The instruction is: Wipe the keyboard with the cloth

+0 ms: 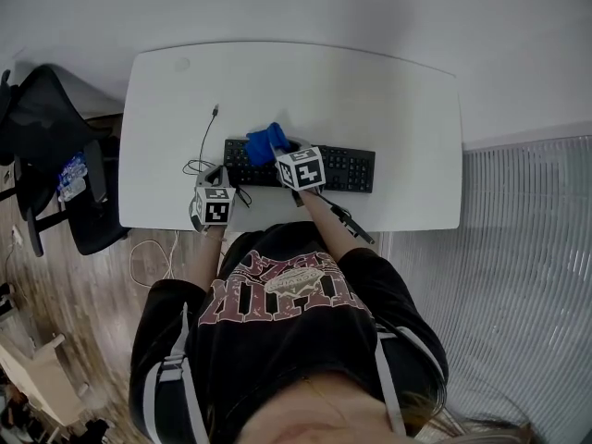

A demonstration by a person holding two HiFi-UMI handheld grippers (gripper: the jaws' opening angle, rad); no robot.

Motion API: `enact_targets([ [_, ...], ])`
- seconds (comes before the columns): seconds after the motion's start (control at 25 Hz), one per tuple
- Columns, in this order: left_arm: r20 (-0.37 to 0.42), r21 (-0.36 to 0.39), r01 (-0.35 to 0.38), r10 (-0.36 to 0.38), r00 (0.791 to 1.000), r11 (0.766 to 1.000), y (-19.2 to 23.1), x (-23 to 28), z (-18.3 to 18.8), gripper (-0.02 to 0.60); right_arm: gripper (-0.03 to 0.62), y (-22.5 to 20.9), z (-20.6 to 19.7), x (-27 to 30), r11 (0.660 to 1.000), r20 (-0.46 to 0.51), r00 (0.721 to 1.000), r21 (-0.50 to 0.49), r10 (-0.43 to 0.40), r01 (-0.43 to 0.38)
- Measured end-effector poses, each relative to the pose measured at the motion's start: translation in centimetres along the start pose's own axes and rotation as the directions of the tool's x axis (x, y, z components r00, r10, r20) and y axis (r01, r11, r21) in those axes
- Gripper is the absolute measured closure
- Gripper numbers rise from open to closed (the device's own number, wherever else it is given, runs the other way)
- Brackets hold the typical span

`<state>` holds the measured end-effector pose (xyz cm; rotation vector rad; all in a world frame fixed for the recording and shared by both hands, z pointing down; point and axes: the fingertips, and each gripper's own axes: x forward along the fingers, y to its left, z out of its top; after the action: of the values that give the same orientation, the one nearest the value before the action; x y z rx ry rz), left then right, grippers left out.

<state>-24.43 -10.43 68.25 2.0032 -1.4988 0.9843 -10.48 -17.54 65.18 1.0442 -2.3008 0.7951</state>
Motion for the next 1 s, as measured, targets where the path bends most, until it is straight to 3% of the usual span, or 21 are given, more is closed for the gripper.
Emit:
enact_targets([
  [1.0,-0.023,-0.085,-0.051,0.05,0.999,0.995,0.1,0.3,-0.1,0.549,0.53,-7.1,-2.3,-4.8,0.996,-0.016,0.996,0.028,-0.09,0.09],
])
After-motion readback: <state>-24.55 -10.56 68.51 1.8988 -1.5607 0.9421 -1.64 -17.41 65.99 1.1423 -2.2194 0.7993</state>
